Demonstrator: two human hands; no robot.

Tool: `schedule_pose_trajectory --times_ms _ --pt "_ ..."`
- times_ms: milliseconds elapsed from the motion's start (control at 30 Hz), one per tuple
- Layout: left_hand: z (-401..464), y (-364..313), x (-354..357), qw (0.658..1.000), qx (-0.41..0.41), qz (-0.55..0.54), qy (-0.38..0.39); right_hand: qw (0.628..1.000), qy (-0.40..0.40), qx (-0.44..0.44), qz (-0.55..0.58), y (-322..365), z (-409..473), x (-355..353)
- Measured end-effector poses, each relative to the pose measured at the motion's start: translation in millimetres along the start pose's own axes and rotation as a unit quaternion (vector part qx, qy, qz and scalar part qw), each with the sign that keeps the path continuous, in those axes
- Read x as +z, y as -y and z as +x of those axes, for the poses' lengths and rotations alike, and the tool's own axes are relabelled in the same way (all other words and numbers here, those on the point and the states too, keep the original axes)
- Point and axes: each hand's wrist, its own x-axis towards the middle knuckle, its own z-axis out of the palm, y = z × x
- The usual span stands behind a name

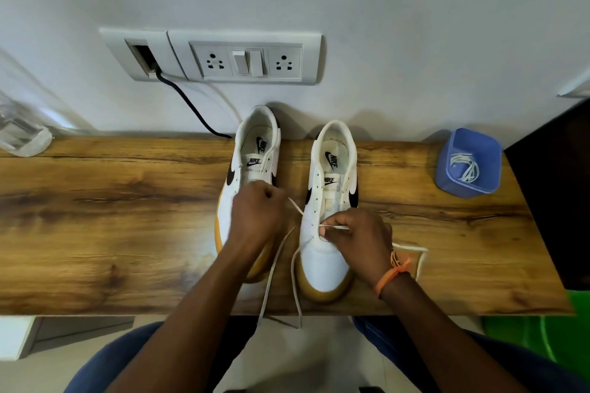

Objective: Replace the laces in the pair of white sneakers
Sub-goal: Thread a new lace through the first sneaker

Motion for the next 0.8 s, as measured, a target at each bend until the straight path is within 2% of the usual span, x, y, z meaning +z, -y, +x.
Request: schedule_pose_trajectory --times_ms 167,233,333,400,467,533,700,800 --pt "16 -5 -24 0.980 -0.033 -0.148 -0.128 0.999 0.033 0.014 0.036 -2 3 -3" --pt "15 -4 -20 0.988 -0.021 -0.116 -0.098 0.999 0.033 0.012 0.036 -3 3 -4" --pt "8 0 -7 1.000 -0.009 0.012 0.018 0.999 0.043 0.014 0.026 -3 3 -6" --pt "1 1 1 0.998 0.004 0.055 0.040 0.998 0.046 0.006 0.035 -3 4 -7" --pt "-5 3 8 0.996 0.005 0.059 0.071 0.999 0.047 0.002 0.021 -1 4 -7" --pt "-10 5 15 0.992 -0.027 0.026 0.121 0.999 0.045 -0.004 -0.002 -1 4 -6" --pt "-11 14 21 0.993 -0.037 0.039 0.109 0.998 0.056 -0.011 0.009 -2 5 -5" --pt "-12 16 25 0.997 -0.027 -0.020 0.075 0.999 0.041 -0.022 -0.023 -2 5 -8"
